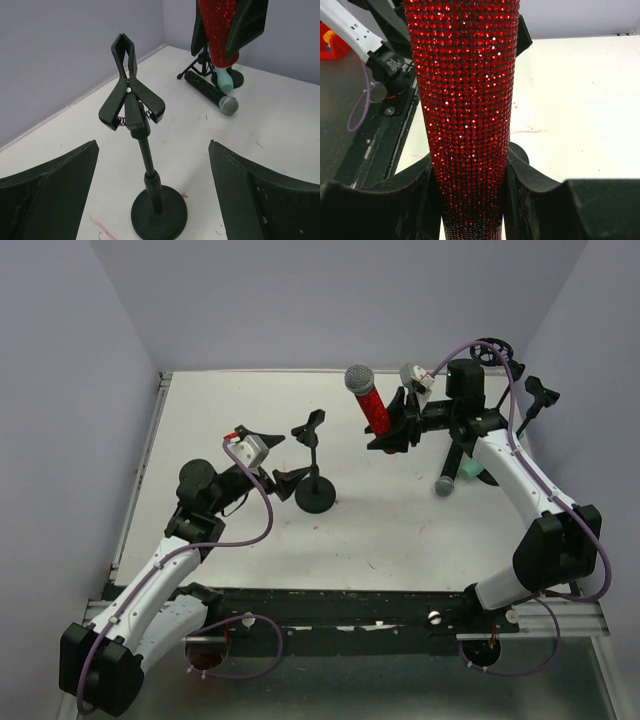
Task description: Attach the microphones to the stand
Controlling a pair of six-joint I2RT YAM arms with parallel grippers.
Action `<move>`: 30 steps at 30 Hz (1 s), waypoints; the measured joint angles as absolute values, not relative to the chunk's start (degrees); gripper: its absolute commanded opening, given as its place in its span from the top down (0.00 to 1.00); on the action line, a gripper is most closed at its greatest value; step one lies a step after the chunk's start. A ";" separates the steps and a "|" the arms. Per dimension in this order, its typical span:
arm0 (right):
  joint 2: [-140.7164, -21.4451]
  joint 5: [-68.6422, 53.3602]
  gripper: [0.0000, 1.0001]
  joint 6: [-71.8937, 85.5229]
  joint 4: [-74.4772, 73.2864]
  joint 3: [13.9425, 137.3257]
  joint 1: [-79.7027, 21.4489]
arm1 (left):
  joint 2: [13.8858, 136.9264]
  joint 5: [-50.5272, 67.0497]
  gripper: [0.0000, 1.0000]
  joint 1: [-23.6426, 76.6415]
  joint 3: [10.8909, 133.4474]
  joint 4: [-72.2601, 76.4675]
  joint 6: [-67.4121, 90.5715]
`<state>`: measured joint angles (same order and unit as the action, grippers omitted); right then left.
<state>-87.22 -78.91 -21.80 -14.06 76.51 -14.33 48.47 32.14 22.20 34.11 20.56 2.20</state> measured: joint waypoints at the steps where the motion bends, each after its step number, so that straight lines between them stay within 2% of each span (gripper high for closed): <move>1: -87.22 -78.94 0.93 -21.45 -13.72 76.27 -14.33 | 48.99 31.88 0.02 22.20 33.89 22.94 2.42; 8: -87.22 -79.18 0.93 -20.01 -11.97 75.66 -14.33 | 51.83 29.04 0.02 23.79 32.84 33.71 3.29; 14: -87.22 -79.35 0.93 -19.44 -11.55 75.64 -14.33 | 54.59 21.87 0.03 28.73 32.88 36.53 0.27; 24: -87.22 -79.40 0.93 -19.27 -11.49 75.42 -14.52 | 57.23 17.34 0.32 29.71 35.03 35.53 -2.55; 27: -87.22 -79.44 0.93 -19.25 -11.46 75.35 -14.57 | 57.23 17.10 0.48 29.71 35.55 35.42 -2.83; 30: -87.22 -79.53 0.93 -19.22 -11.44 75.35 -14.57 | 57.30 17.10 0.51 29.71 35.97 34.70 -3.14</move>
